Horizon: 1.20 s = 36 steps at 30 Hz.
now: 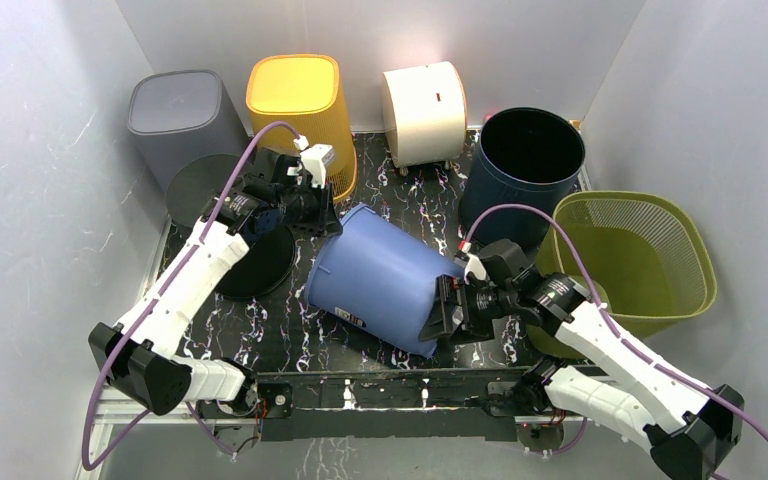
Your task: Turn the large container upside down
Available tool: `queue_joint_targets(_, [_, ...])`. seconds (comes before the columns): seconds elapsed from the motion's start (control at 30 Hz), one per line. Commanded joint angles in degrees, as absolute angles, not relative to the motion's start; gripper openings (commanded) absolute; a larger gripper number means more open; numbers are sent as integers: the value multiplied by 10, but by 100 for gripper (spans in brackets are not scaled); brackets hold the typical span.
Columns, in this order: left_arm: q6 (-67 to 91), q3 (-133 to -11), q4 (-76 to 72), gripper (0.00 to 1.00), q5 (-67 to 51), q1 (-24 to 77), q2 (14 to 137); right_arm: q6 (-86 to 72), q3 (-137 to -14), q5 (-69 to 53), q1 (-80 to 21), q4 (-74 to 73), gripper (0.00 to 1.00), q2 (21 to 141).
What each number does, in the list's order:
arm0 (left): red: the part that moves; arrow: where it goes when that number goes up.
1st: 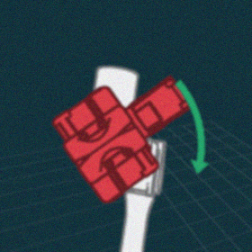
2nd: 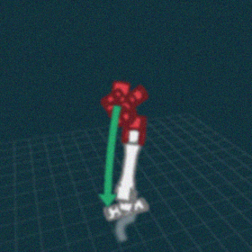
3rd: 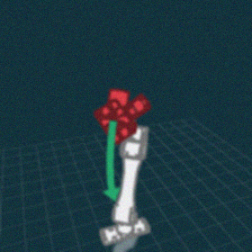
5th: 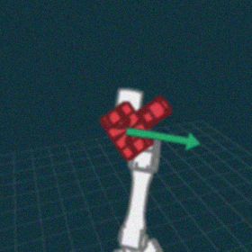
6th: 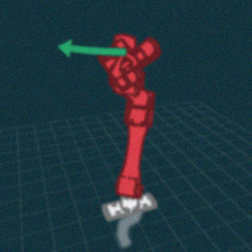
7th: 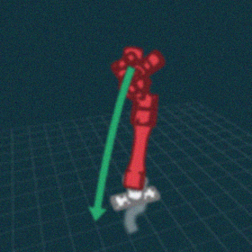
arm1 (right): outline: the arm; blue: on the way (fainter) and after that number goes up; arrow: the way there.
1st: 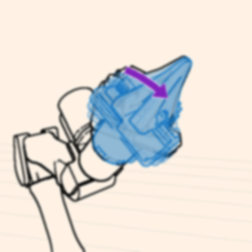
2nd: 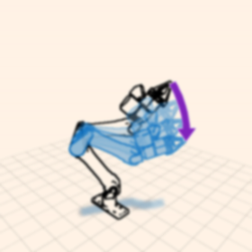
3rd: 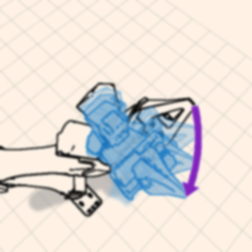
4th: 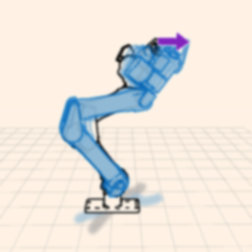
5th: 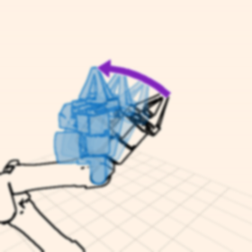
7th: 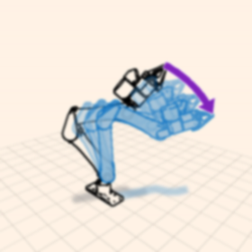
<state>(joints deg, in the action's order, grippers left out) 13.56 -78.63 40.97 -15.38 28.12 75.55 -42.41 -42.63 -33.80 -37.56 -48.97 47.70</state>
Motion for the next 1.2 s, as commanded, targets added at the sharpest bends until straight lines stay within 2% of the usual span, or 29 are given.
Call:
queue_joint_targets(0.0, [114, -766, 447, 0, -148, 283, 755, -411, -449, -303, -378, -454, 98, 498])
queue_joint_targets(0.17, [105, -750, 448, 0, -158, 283, 754, -409, -448, -327, -379, -408, 98, 508])
queue_joint_targets(0.4, [107, -725, 429, 0, -169, 283, 764, -408, -462, -422, -378, -354, 97, 501])
queue_joint_targets(0.7, [132, -715, 385, 0, -203, 283, 775, -437, -556, -444, -378, -333, 97, 498])
queue_joint_targets(1.17, [203, -687, 245, 0, -249, 284, 808, -453, -694, -427, -378, -300, 97, 575])
